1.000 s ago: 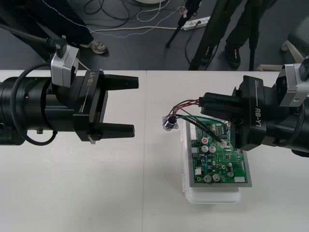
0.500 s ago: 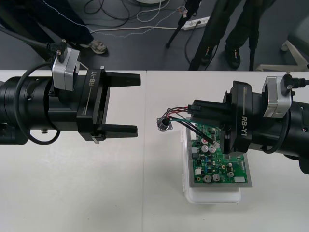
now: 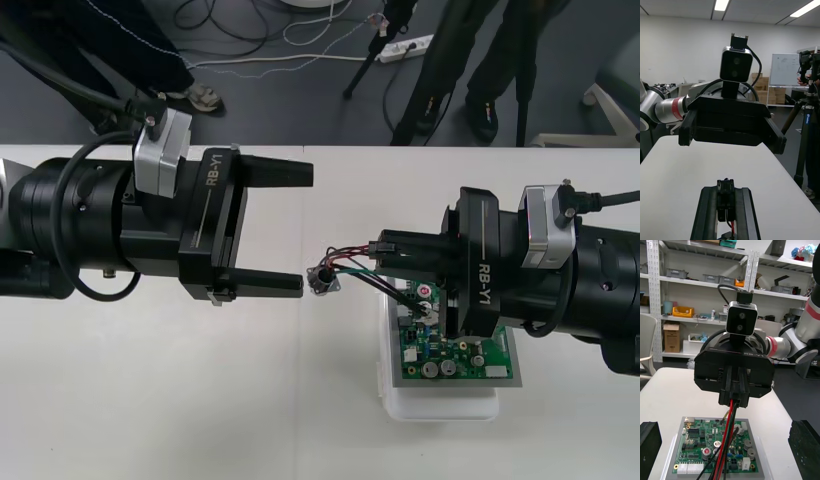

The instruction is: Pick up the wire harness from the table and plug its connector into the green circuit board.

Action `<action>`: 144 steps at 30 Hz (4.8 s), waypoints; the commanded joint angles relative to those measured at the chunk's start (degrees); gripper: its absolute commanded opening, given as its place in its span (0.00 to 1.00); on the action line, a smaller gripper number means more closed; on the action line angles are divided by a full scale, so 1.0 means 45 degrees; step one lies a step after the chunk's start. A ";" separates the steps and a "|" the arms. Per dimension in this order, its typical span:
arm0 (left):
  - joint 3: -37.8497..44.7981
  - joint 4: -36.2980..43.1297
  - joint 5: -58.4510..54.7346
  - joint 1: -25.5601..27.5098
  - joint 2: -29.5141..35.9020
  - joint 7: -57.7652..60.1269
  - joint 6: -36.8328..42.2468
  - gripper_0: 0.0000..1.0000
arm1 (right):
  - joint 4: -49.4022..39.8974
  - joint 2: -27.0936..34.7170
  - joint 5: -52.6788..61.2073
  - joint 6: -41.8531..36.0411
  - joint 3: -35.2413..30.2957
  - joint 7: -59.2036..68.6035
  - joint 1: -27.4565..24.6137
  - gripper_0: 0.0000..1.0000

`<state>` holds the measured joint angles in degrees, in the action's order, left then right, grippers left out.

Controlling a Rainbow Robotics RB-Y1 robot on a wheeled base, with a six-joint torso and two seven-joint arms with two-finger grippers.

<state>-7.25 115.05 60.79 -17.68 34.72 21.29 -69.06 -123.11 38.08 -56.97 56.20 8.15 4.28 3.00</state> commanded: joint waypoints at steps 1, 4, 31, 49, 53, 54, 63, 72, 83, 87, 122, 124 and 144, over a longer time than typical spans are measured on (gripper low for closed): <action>-0.0400 0.0293 0.0221 -0.0408 0.0078 -0.0434 0.0581 1.00 | -0.0513 -0.0182 -0.0035 -0.0106 0.0240 -0.0521 -0.0022 0.00; -0.0556 0.0293 0.0280 -0.0329 0.0058 -0.0434 0.0562 1.00 | -0.0513 -0.0182 -0.0035 -0.0125 0.0357 -0.0521 0.0017 0.00; -0.0459 0.0293 0.0768 0.0842 -0.1211 -0.0610 0.0054 0.98 | -0.0513 -0.0455 -0.0015 -0.0106 0.0494 -0.0443 0.0134 0.00; 0.0264 -0.0332 0.0338 0.0999 -0.2090 -0.1176 -0.1470 0.95 | -0.0513 -0.0514 -0.0015 -0.0106 0.0494 -0.0404 0.0193 0.00; 0.0284 -0.0312 0.0338 0.1018 -0.2129 -0.1332 -0.1470 0.94 | -0.0513 -0.0533 -0.0035 -0.0106 0.0494 -0.0404 0.0193 0.00; 0.0264 -0.0312 0.0338 0.1038 -0.2168 -0.1352 -0.1470 0.94 | -0.0513 -0.0533 -0.0015 -0.0086 0.0513 -0.0404 0.0193 0.00; 0.0264 -0.0312 0.0651 0.1057 -0.2520 -0.1508 -0.1470 0.94 | -0.0513 -0.0533 -0.0015 -0.0086 0.0494 -0.0423 0.0193 0.00; 0.0264 -0.0332 0.0709 0.1057 -0.2696 -0.1547 -0.1470 0.95 | -0.0513 -0.0592 -0.0015 -0.0086 0.0494 -0.0404 0.0212 0.00; 0.0303 -0.0703 0.0866 0.1155 -0.3086 -0.1645 -0.1899 0.95 | -0.0513 -0.0631 -0.0035 -0.0086 0.0494 -0.0423 0.0251 0.00; 0.0303 -0.0722 0.0846 0.1155 -0.3125 -0.1664 -0.1938 0.95 | -0.0513 -0.0631 -0.0035 -0.0106 0.0494 -0.0404 0.0251 0.00; 0.0323 -0.0703 0.0788 0.0979 -0.3457 -0.2133 -0.1821 0.72 | -0.0513 -0.0631 -0.0035 -0.0086 0.0494 -0.0404 0.0251 0.00; 0.0323 -0.0722 0.0788 0.0979 -0.3457 -0.2153 -0.1802 0.00 | -0.0513 -0.0631 -0.0035 -0.0086 0.0494 -0.0404 0.0232 0.00; 0.0323 -0.0722 0.0729 0.0940 -0.3457 -0.2133 -0.1606 0.00 | -0.0513 -0.0650 -0.0035 -0.0086 0.0494 -0.0404 0.0271 0.00</action>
<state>-7.10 111.22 64.47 -13.49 20.50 14.70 -75.60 -123.23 36.30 -57.00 56.21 9.65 4.28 3.04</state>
